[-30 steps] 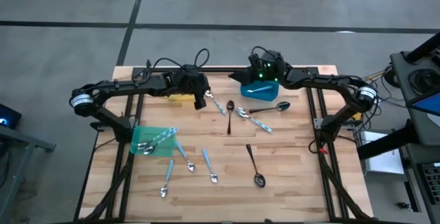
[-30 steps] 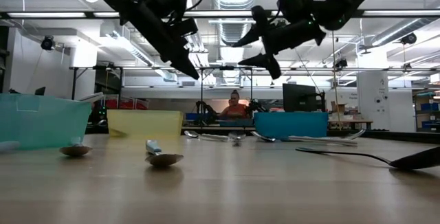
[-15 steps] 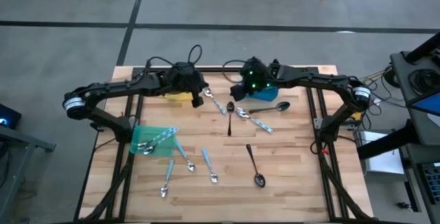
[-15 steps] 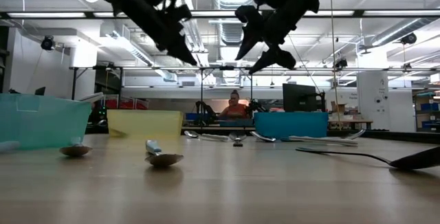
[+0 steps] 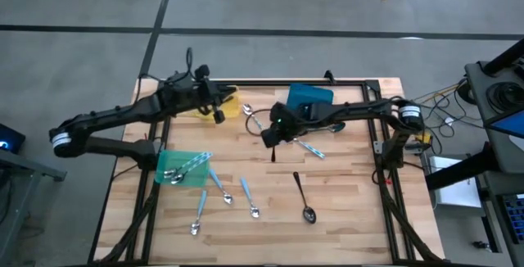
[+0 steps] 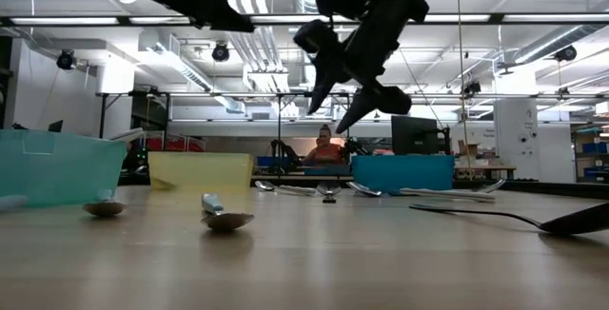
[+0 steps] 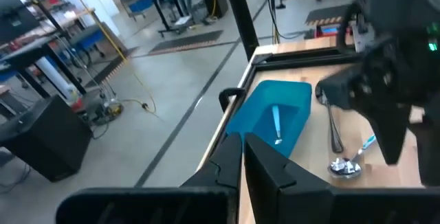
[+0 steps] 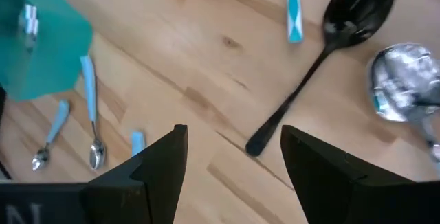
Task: Sort silverware by color (type)
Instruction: Put the black spoon into the yellow bin
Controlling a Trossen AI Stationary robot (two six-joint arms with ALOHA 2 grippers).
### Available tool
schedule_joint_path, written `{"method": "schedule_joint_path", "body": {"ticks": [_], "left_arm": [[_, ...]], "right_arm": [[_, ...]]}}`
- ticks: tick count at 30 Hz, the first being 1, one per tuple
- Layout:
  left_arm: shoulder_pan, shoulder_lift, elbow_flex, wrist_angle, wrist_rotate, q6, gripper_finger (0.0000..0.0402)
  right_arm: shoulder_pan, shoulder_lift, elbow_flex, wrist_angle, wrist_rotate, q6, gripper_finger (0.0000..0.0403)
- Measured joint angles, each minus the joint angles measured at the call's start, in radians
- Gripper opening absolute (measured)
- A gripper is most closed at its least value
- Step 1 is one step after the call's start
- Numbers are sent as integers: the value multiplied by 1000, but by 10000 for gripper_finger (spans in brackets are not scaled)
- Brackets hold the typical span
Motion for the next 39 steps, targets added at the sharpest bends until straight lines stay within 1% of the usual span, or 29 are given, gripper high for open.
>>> {"method": "schedule_joint_path", "body": {"ticks": [2,7,11,15,18,26,33,39], "left_arm": [[0,-27,-18,2,0,0,0],[0,-71,-63,6,0,10,0],[0,-93,-67,-10,0,14,0],[0,-109,-68,-39,0,3,0],[0,-120,-74,-41,1,1,0],[0,-125,-79,-46,0,6,0],[0,-126,-79,-46,1,17,0],[0,-126,-79,-46,0,17,0]], "right_arm": [[13,35,28,-27,23,18,223],[29,147,134,-163,94,23,214],[30,248,248,-268,131,-8,202],[29,334,355,-385,163,-20,201],[29,386,409,-444,183,-28,201],[27,457,441,-445,183,-32,201],[25,462,423,-434,183,-24,201],[23,462,422,-418,203,-10,201]]}}
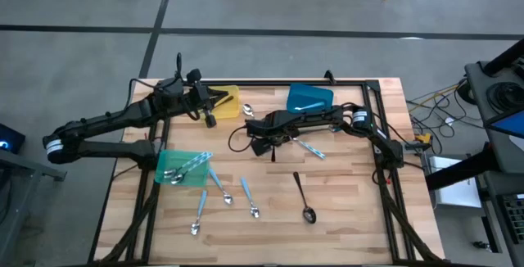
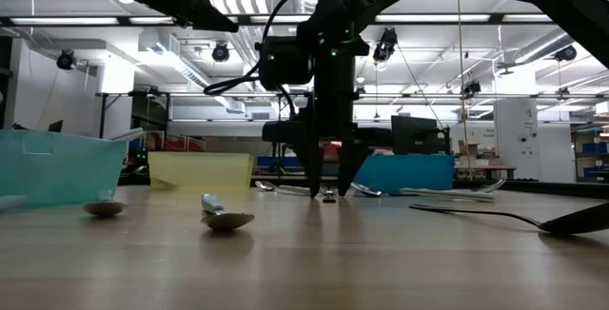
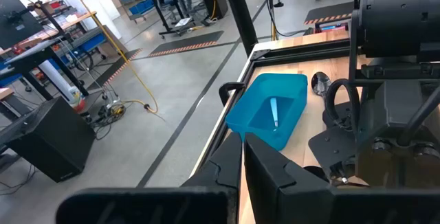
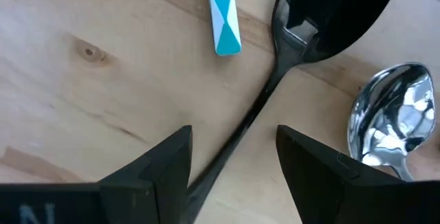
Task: Sort silverware by color (type)
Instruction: Put the black spoon into the yellow bin
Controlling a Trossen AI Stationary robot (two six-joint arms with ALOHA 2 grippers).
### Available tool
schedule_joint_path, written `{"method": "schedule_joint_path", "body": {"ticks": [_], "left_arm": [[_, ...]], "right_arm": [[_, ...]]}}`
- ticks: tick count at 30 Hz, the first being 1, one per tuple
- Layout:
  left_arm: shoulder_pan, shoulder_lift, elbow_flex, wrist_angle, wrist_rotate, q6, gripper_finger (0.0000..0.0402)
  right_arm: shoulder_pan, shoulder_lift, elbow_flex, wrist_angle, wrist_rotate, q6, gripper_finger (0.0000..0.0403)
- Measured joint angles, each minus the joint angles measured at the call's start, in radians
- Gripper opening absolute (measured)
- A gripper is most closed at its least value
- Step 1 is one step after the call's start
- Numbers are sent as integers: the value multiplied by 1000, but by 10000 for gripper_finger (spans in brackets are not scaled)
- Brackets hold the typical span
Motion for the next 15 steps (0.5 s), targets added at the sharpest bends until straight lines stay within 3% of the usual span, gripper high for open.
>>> {"method": "schedule_joint_path", "body": {"ticks": [8,15], "left_arm": [[0,0,0,-3,0,0,0],[0,0,0,-3,0,1,0]], "right_arm": [[0,-2,-16,26,4,10,192],[-1,-6,-42,33,7,27,91]]}}
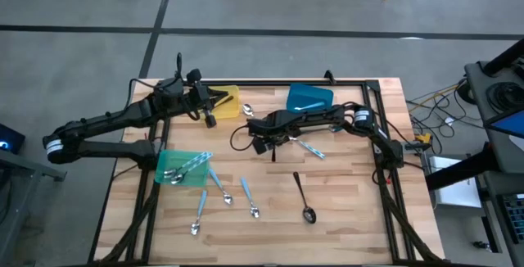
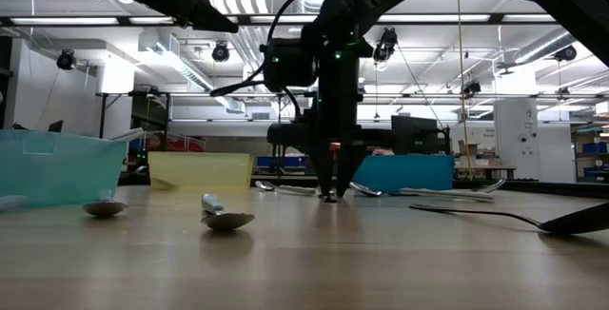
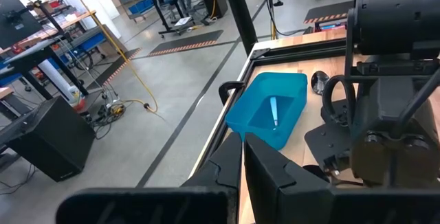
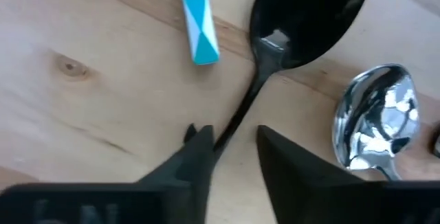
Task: Sort silverware by color (type)
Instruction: Put the black spoon into the yellow bin
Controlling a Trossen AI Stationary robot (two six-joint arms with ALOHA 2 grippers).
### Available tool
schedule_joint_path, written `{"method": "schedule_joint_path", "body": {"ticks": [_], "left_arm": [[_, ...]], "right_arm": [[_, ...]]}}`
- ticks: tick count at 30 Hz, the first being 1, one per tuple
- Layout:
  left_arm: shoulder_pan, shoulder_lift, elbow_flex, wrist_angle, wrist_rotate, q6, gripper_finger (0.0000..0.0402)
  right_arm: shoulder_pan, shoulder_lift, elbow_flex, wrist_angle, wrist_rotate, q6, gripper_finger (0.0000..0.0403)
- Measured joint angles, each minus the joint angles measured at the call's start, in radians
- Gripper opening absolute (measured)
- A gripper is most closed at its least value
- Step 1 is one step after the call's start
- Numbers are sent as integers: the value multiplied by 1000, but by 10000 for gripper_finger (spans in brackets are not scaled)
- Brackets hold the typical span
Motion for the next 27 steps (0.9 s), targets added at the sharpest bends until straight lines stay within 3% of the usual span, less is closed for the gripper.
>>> {"method": "schedule_joint_path", "body": {"ticks": [6,20,27], "left_arm": [[0,0,0,-4,0,4,0],[0,0,0,-16,0,7,0],[0,2,-1,-45,22,7,0]], "right_arm": [[0,-3,-34,14,9,-1,15],[32,-93,-42,-7,-28,-98,11],[58,-157,-42,-13,81,-167,11]]}}
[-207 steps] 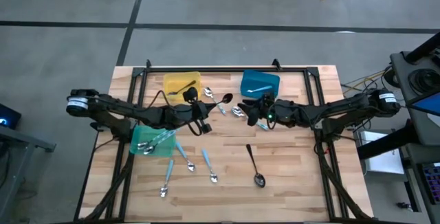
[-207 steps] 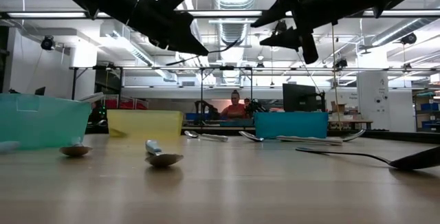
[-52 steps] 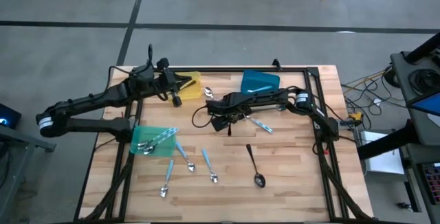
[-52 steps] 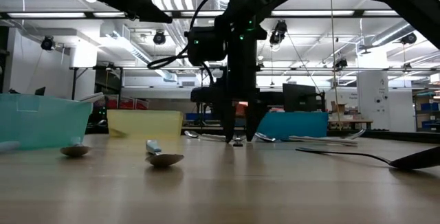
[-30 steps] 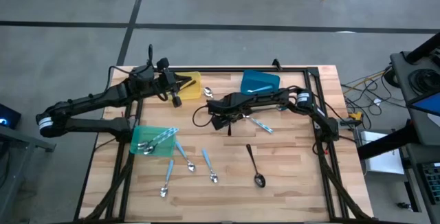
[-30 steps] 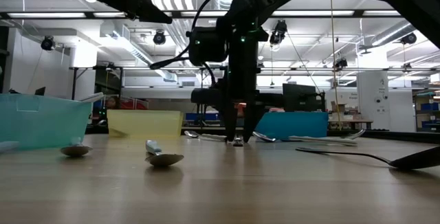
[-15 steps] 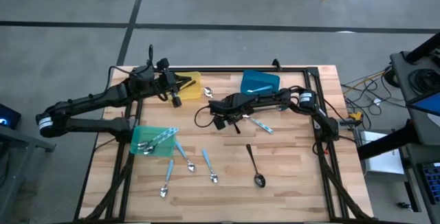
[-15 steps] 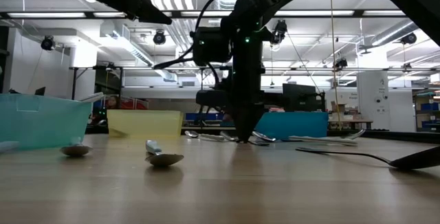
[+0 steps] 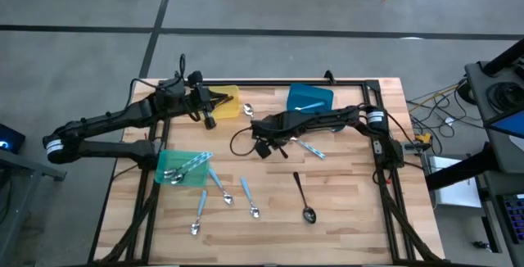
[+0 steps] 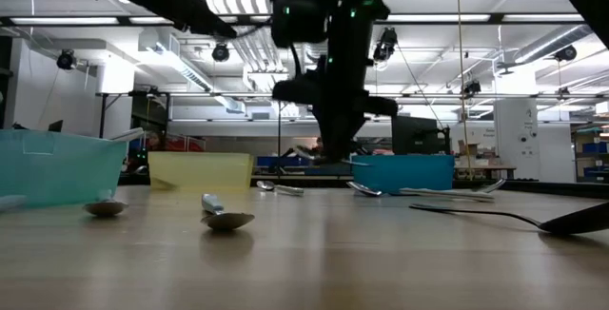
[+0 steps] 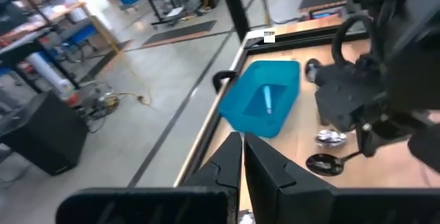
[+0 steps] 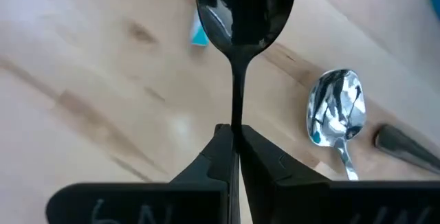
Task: Sort silverware by color (type)
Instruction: Put the black spoon into the yellow bin
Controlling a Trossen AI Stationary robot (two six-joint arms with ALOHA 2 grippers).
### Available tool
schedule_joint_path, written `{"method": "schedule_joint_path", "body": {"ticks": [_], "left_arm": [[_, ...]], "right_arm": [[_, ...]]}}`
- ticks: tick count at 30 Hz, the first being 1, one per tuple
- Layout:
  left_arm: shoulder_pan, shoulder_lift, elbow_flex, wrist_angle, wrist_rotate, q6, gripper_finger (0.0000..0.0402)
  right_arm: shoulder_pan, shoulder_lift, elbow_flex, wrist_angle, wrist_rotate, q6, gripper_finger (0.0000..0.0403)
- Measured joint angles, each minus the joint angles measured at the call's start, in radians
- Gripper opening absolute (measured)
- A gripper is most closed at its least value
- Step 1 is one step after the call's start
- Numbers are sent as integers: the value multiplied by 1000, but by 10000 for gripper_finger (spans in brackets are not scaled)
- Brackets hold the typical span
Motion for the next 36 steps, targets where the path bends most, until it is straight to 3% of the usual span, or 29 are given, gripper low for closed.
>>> {"method": "schedule_joint_path", "body": {"ticks": [8,11,20,29,36], "left_arm": [[0,16,-32,-2,288,-46,0],[0,36,-49,51,350,-118,10],[-5,121,-181,213,548,-309,85],[-5,281,-349,774,510,-530,143],[-5,461,-330,912,426,-606,143]], "right_arm": [[88,-38,1,6,274,-188,11],[126,-46,1,9,385,-259,11],[162,-63,1,5,508,-368,11],[171,-67,1,17,561,-431,11],[170,-67,1,19,571,-445,11]]}}
